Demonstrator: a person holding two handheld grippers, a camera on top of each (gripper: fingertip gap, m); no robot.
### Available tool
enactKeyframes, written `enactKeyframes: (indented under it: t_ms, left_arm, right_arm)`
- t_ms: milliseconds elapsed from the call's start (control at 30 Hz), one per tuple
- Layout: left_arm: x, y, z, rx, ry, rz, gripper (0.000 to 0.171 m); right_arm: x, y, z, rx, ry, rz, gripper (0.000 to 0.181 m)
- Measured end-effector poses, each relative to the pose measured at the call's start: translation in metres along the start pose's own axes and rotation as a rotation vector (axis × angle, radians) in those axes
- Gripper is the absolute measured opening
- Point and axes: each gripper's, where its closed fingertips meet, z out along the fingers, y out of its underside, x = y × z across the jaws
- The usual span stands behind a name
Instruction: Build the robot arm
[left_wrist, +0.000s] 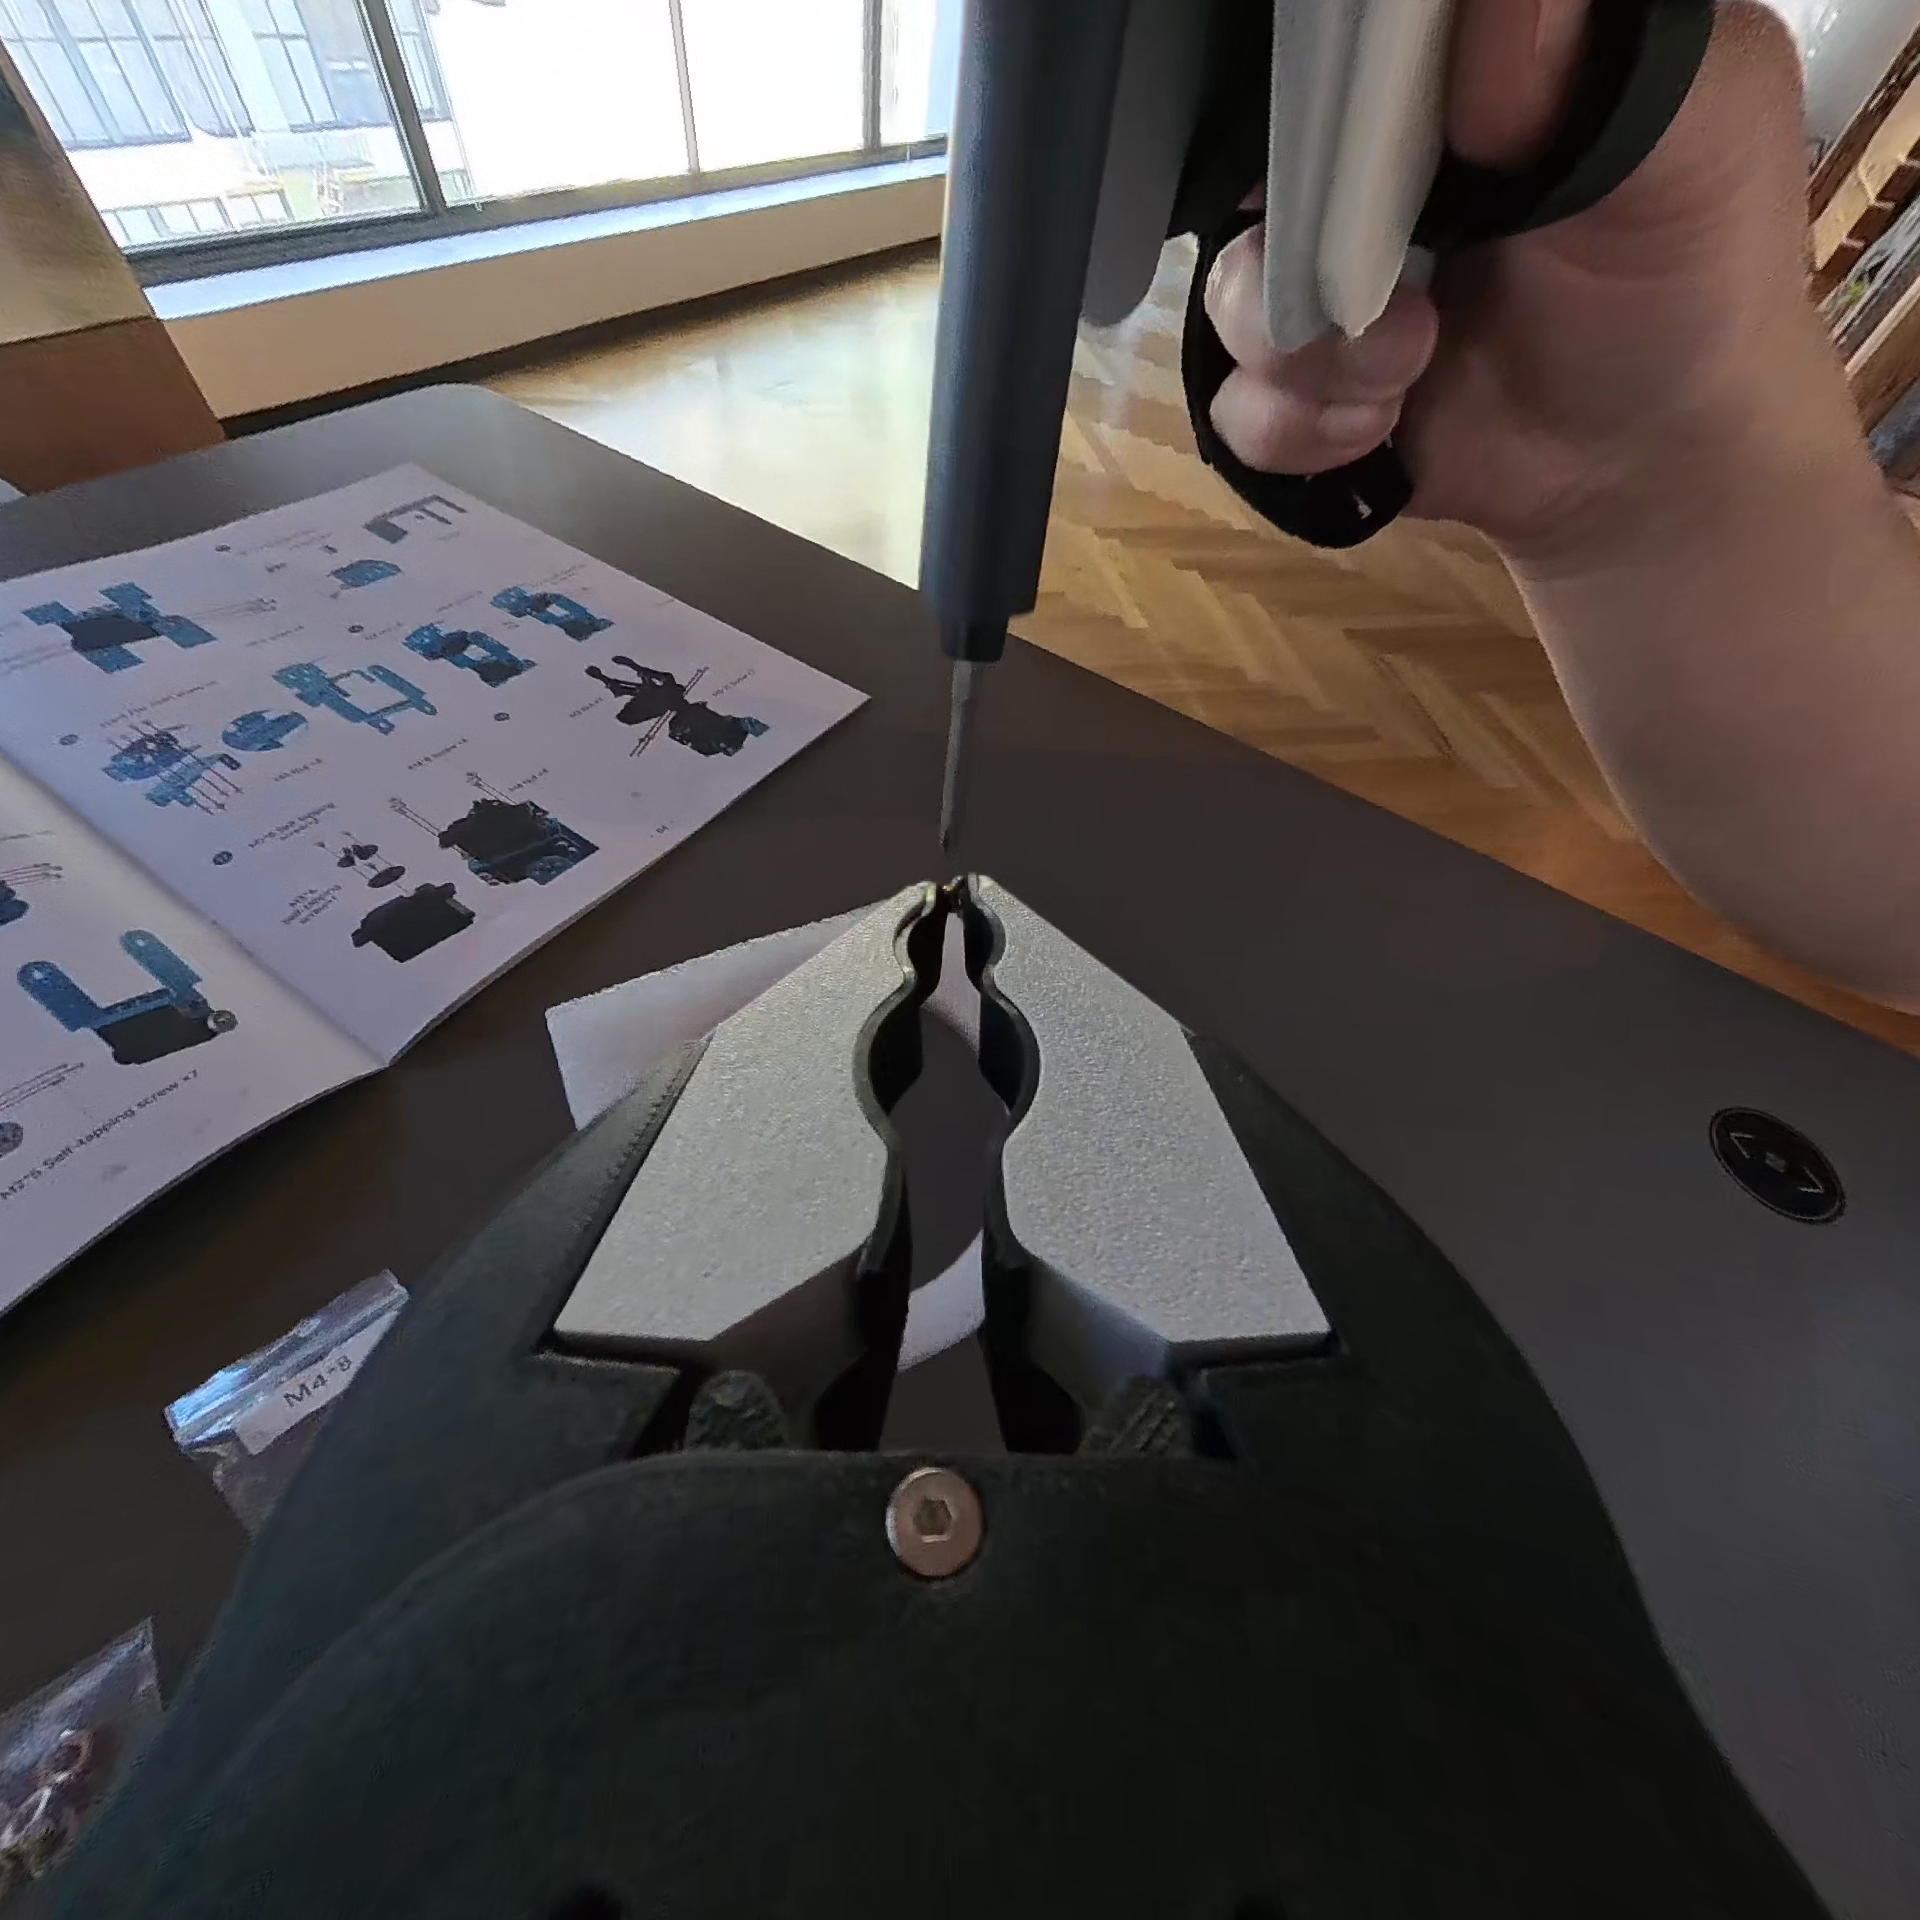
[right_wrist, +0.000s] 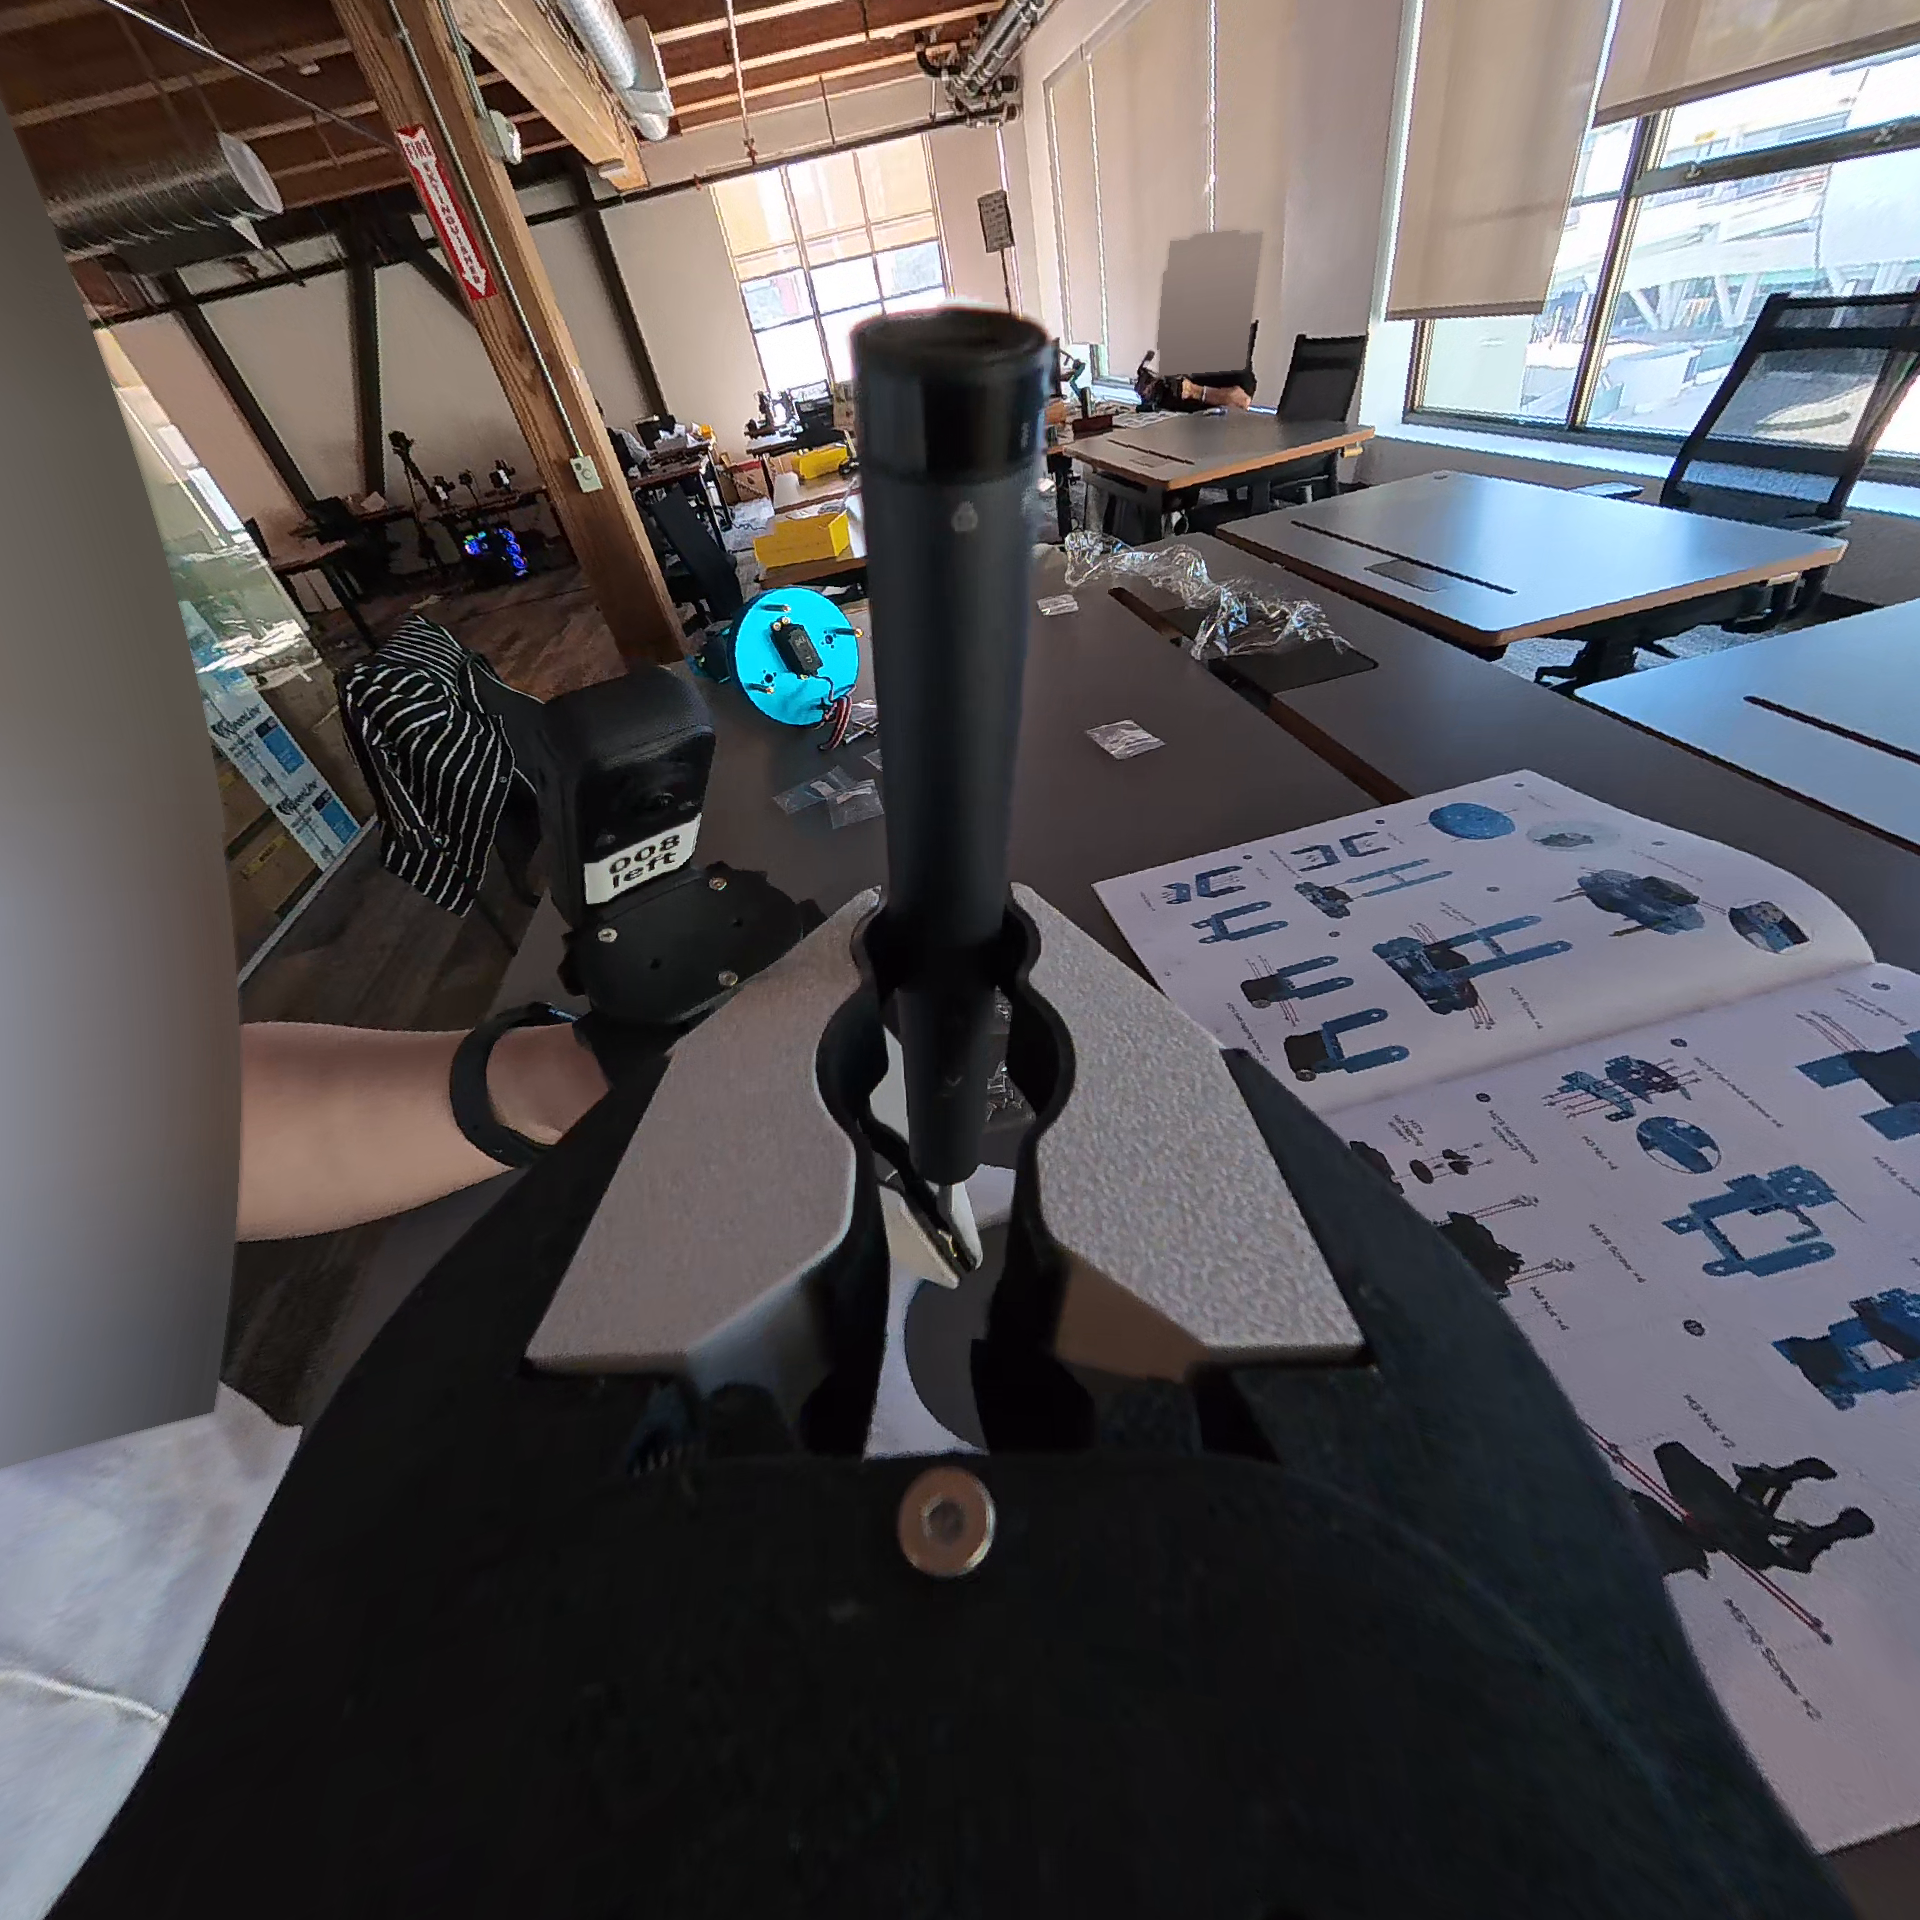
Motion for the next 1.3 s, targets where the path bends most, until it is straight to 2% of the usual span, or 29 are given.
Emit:
enactKeyframes:
  t_ms: [200,367,467,533,667,833,933,1133,1300]
  left_arm:
    - [-0.002,0.006,-0.006,-0.032,-0.024,0.003,0.002]
    - [0.0,0.004,-0.016,0.028,-0.053,0.101,0.002]
    - [-0.003,0.033,-0.014,-0.146,-0.061,0.169,0.017]
    - [-0.004,0.047,-0.01,-0.25,-0.046,0.193,0.019]
    - [-0.018,0.055,-0.013,-0.353,-0.086,0.251,0.025]
    - [-0.027,0.051,-0.027,-0.324,-0.052,0.133,0.018]
    - [-0.038,0.059,-0.025,-0.39,-0.072,0.131,0.016]
    - [-0.034,0.067,-0.007,-0.445,-0.043,0.095,0.015]
    - [-0.029,0.069,-0.005,-0.405,-0.044,0.063,0.013]
  right_arm:
    - [0.001,-0.003,-0.002,0.009,-0.002,0.004,0.017]
    - [0.009,0.015,-0.002,0.009,0.009,0.054,0.017]
    - [0.016,0.038,-0.001,-0.012,0.028,0.097,0.017]
    - [0.021,0.051,0.001,-0.022,0.037,0.121,0.017]
    - [0.026,0.061,0.002,-0.035,0.042,0.137,0.017]
    - [0.039,0.058,-0.008,-0.021,0.096,0.113,0.017]
    - [0.046,0.065,-0.008,-0.023,0.113,0.128,0.017]
    - [0.053,0.084,0.008,-0.064,0.099,0.195,0.017]
    - [0.06,0.093,0.021,-0.109,0.094,0.205,0.017]
